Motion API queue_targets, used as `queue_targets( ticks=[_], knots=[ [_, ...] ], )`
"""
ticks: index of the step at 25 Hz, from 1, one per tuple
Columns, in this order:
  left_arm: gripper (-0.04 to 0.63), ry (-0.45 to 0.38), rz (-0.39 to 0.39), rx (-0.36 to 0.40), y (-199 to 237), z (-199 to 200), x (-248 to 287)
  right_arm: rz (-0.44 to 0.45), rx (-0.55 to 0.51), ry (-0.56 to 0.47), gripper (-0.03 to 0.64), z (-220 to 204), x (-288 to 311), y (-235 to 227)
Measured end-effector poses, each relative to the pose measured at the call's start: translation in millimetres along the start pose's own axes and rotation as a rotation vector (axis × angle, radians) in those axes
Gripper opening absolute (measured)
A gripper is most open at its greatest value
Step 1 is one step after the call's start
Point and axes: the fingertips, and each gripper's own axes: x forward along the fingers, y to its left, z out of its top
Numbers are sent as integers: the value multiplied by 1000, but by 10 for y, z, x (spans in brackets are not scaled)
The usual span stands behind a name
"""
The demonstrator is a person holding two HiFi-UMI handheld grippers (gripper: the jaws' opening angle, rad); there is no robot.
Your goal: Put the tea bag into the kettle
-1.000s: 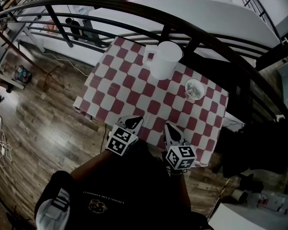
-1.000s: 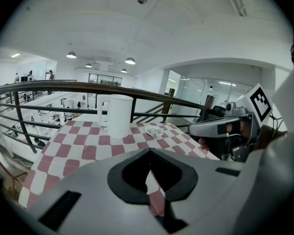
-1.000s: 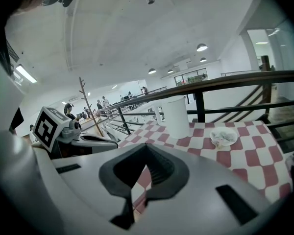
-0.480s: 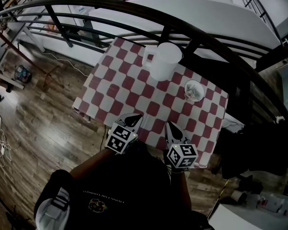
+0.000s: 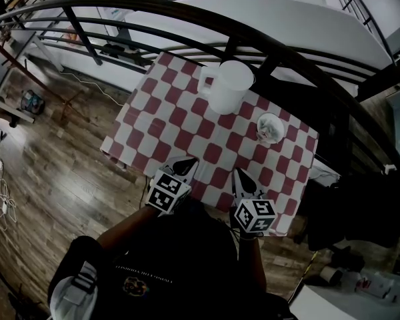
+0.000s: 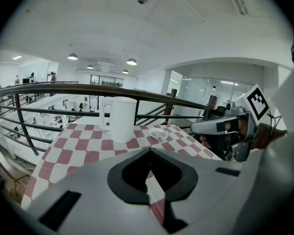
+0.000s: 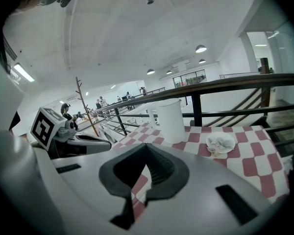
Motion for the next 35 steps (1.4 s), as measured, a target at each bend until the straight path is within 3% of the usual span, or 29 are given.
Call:
queue_targets(
  ticks=[16,35],
  knots=[
    [-2,-14,38,-11,142,142,98,-7,-15,-18,11,212,128,-239],
    [-2,-70,97,82,447,615,440,21,-73,-77,11,766,566,-615]
  ],
)
